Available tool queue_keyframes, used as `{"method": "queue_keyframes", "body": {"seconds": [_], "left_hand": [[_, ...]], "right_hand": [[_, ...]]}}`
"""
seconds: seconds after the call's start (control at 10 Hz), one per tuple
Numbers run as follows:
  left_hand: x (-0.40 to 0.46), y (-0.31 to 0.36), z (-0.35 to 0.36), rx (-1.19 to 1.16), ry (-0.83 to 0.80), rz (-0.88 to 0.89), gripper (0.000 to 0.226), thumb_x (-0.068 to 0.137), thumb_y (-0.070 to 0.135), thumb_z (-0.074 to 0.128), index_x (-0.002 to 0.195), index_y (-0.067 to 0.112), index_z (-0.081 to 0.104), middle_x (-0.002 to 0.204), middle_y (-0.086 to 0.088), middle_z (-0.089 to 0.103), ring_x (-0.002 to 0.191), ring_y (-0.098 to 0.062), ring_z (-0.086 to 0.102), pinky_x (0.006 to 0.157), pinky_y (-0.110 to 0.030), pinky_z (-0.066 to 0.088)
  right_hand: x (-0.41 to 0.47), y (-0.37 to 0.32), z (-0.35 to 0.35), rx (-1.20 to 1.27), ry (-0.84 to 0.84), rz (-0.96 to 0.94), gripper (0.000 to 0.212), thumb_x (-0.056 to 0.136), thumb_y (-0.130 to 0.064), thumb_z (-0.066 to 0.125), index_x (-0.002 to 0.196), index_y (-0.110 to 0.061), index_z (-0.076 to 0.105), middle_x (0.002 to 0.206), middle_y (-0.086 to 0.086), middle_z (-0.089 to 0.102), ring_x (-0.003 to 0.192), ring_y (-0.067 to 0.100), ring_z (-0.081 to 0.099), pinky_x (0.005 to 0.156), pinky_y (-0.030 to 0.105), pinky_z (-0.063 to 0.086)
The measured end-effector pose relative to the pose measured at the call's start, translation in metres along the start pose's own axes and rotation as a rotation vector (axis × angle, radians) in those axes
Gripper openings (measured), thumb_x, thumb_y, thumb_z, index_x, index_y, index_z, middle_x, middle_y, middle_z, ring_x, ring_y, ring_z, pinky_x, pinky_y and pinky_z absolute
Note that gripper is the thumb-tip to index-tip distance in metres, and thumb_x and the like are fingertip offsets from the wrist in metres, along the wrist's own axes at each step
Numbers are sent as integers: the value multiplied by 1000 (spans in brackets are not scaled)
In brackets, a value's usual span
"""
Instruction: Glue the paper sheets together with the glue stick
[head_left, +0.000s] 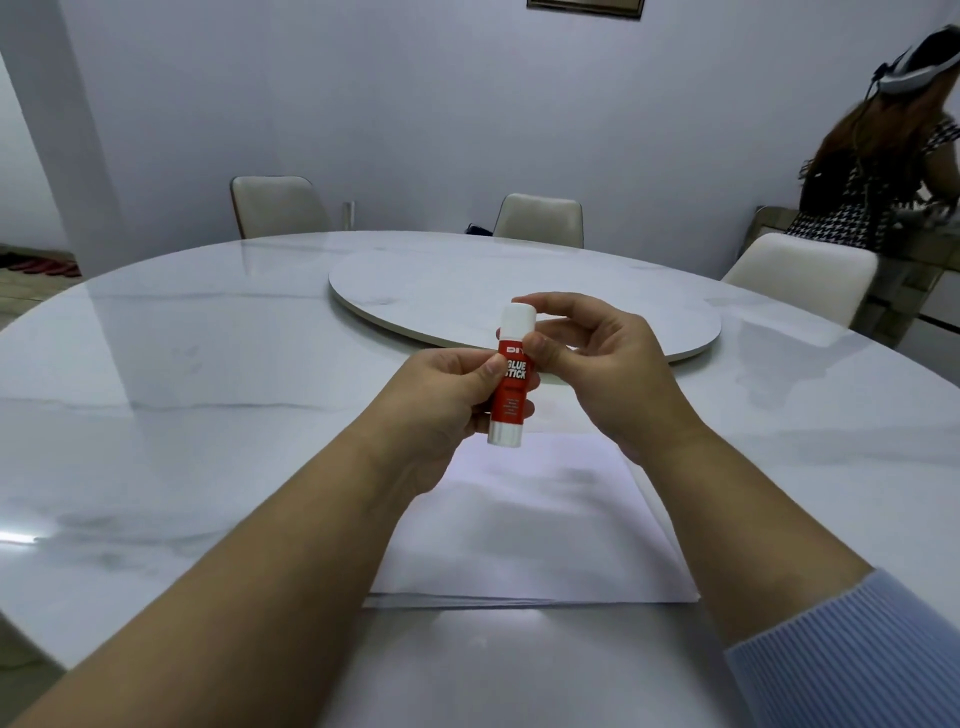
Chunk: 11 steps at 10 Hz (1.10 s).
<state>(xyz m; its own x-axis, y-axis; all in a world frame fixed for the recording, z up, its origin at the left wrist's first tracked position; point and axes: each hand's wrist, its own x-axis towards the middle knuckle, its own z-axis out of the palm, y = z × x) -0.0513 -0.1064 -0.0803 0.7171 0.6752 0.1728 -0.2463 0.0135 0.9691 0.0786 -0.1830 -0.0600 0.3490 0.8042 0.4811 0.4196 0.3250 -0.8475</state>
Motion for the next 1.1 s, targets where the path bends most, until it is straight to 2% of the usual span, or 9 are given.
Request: {"method": "queue_keyframes", "body": {"seconds": [0.2, 0.3, 0.4, 0.5, 0.6, 0.8, 0.9, 1.0, 1.1], "left_hand": [[1, -4, -3, 109, 32, 11, 22, 95, 11, 47, 86, 13, 66, 72, 2, 73, 64, -14, 69, 65, -24, 56], [1, -4, -2, 237, 37, 39, 20, 96, 10, 47, 93, 16, 66, 87, -3, 71, 78, -17, 69, 76, -27, 56], [7, -2, 1, 342, 101, 54, 15, 92, 9, 54, 103, 14, 64, 100, -8, 70, 97, -24, 68, 88, -34, 55], [22, 1, 0, 494, 184, 71, 10, 89, 10, 59, 95, 18, 61, 91, 0, 65, 100, -27, 65, 92, -42, 53], [36, 0, 0, 557, 187, 28, 9, 88, 7, 59, 93, 15, 59, 86, 2, 59, 102, -31, 63, 93, -46, 52], [51, -15, -8, 696, 179, -44, 15, 90, 5, 54, 102, 9, 61, 94, -6, 58, 104, -32, 61, 94, -47, 50], [52, -17, -11, 670, 166, -61, 18, 92, 2, 51, 106, 7, 60, 96, -6, 55, 109, -33, 58, 95, -46, 50], [53, -18, -14, 662, 143, -73, 16, 92, 2, 51, 103, 10, 60, 96, -6, 56, 109, -32, 58, 97, -44, 49], [50, -17, -16, 793, 132, -53, 24, 90, 5, 54, 113, 9, 61, 100, -3, 61, 102, -25, 58, 98, -35, 45]], "right_hand": [[0, 7, 2, -57, 3, -21, 28, 84, -5, 68, 95, -31, 68, 85, 3, 74, 84, 16, 68, 95, 47, 52], [-3, 12, 1, -109, 1, -61, 33, 87, -5, 63, 106, -33, 67, 87, -1, 72, 87, 10, 66, 92, 35, 53], [-3, 14, -9, -195, 72, -98, 44, 89, -13, 64, 123, -40, 55, 100, -12, 69, 88, 0, 63, 78, 13, 48], [-1, 22, -20, -190, 143, -45, 50, 89, -22, 64, 134, -36, 48, 98, -9, 69, 80, 13, 61, 73, 12, 46], [1, 29, -25, -159, 155, -14, 46, 90, -23, 62, 134, -31, 50, 94, 2, 69, 86, 29, 62, 82, 24, 51], [2, 31, -25, -128, 149, -12, 41, 90, -24, 62, 129, -29, 53, 93, 15, 68, 92, 32, 62, 91, 44, 52], [3, 33, -26, -138, 150, 0, 39, 90, -25, 63, 127, -28, 53, 89, 14, 68, 90, 27, 64, 91, 42, 52], [3, 34, -26, -167, 137, 12, 39, 90, -24, 63, 128, -25, 54, 90, 18, 67, 80, 18, 61, 87, 31, 50], [2, 32, -25, -176, 145, 14, 39, 89, -22, 63, 127, -23, 54, 88, 19, 68, 74, 13, 59, 81, 26, 48]]}}
